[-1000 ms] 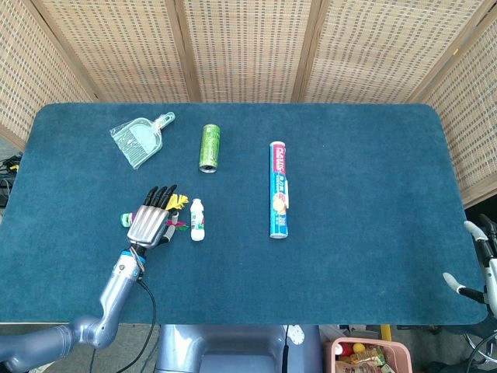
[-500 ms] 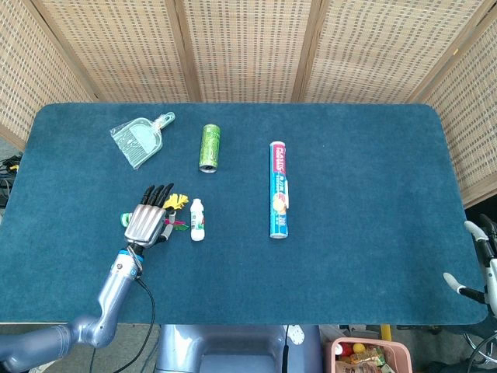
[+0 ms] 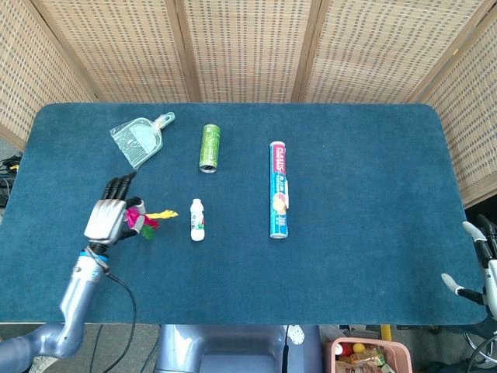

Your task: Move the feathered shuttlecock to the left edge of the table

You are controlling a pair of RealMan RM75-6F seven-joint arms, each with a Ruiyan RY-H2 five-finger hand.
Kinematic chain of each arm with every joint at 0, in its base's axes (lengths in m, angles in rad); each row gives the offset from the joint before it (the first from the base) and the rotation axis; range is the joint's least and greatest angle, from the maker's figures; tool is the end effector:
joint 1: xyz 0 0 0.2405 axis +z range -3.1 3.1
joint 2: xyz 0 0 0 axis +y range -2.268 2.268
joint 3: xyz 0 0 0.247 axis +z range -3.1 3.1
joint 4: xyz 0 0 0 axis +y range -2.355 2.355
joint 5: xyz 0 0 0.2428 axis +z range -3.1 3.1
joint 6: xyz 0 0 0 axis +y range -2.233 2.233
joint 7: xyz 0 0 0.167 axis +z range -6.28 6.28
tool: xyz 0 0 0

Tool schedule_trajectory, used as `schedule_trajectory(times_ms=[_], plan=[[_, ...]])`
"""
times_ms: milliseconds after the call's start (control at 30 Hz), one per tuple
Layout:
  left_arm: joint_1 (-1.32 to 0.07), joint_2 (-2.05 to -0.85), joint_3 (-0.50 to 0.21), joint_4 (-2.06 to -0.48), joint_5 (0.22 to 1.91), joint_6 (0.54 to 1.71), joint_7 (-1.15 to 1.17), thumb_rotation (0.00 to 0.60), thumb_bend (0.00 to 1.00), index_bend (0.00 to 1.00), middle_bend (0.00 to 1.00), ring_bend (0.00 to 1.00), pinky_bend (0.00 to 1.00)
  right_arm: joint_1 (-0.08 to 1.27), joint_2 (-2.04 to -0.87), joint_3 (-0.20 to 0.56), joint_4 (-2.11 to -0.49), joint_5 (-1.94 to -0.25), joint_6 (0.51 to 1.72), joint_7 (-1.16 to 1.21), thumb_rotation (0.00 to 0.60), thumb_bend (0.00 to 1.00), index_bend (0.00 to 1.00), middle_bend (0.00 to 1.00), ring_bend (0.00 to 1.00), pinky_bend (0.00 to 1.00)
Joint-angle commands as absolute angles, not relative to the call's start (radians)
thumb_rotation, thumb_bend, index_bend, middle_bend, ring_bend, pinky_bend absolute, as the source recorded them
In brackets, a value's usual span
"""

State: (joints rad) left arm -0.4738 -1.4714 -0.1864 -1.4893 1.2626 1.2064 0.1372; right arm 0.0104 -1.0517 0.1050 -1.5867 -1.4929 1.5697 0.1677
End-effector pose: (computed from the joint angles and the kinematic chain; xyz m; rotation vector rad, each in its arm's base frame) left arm -0.2138 0.3358 0.0087 -1.5157 -1.0142 -1.0657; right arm -0.3317 -0.1945 0.1728 1.2369 -0.8897 1.0019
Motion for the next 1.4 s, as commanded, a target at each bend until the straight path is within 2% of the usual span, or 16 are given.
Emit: schedule_trajectory(times_ms=[33, 467, 900, 933, 1000, 1067, 1133, 1167, 1233, 1400], plan=[[-0.423, -1.375, -0.185, -1.537, 1.274, 1.211, -0.016, 0.600, 0.46, 0.69, 0.00, 0.00, 0.00, 0.009, -1.051, 0.104, -1.589, -1.497, 1.573, 0.166, 0.600, 0.00, 0.00, 0.00, 0.00, 0.00], [-0.370, -1.278, -0.195, -1.409, 1.227, 1.117, -0.383, 0.600, 0.46, 0.70, 0.00, 0.00, 0.00, 0.010, -1.055, 0.100, -1.596, -1.505, 1.576, 0.144, 0.600, 0.00, 0.00, 0.00, 0.00, 0.00], [-0.425, -1.330, -0.248, -1.190, 1.187, 1.003, -0.539, 0.600, 0.46, 0.68, 0.00, 0.00, 0.00, 0.014, -1.063, 0.097, -1.603, -1.506, 1.570, 0.112, 0.600, 0.00, 0.00, 0.00, 0.00, 0.00], [-0.429, -1.332, -0.250, -1.183, 1.188, 1.001, -0.538, 0.600, 0.43, 0.64, 0.00, 0.00, 0.00, 0.014, -1.063, 0.097, -1.603, -1.504, 1.569, 0.110, 0.600, 0.00, 0.00, 0.00, 0.00, 0.00], [-0.431, -1.333, -0.243, -1.175, 1.193, 0.993, -0.530, 0.600, 0.31, 0.47, 0.00, 0.00, 0.00, 0.015, -1.064, 0.098, -1.603, -1.501, 1.567, 0.107, 0.600, 0.00, 0.00, 0.00, 0.00, 0.00], [-0.432, -1.325, -0.231, -1.176, 1.199, 0.974, -0.524, 0.600, 0.16, 0.20, 0.00, 0.00, 0.00, 0.016, -1.064, 0.098, -1.603, -1.498, 1.565, 0.107, 0.600, 0.00, 0.00, 0.00, 0.00, 0.00], [-0.430, -1.319, -0.223, -1.175, 1.206, 0.970, -0.518, 0.600, 0.07, 0.04, 0.00, 0.00, 0.00, 0.015, -1.063, 0.098, -1.604, -1.498, 1.565, 0.108, 0.600, 0.00, 0.00, 0.00, 0.00, 0.00], [-0.429, -1.317, -0.222, -1.178, 1.207, 0.970, -0.521, 0.600, 0.03, 0.00, 0.00, 0.00, 0.00, 0.015, -1.062, 0.098, -1.604, -1.499, 1.565, 0.109, 0.600, 0.00, 0.00, 0.00, 0.00, 0.00], [-0.423, -1.310, -0.222, -1.187, 1.214, 0.979, -0.531, 0.600, 0.00, 0.00, 0.00, 0.00, 0.00, 0.016, -1.062, 0.098, -1.604, -1.501, 1.565, 0.109, 0.600, 0.00, 0.00, 0.00, 0.00, 0.00], [-0.387, -1.280, -0.226, -1.230, 1.244, 1.077, -0.515, 0.600, 0.00, 0.00, 0.00, 0.00, 0.00, 0.013, -1.060, 0.099, -1.607, -1.504, 1.573, 0.112, 0.600, 0.00, 0.00, 0.00, 0.00, 0.00]])
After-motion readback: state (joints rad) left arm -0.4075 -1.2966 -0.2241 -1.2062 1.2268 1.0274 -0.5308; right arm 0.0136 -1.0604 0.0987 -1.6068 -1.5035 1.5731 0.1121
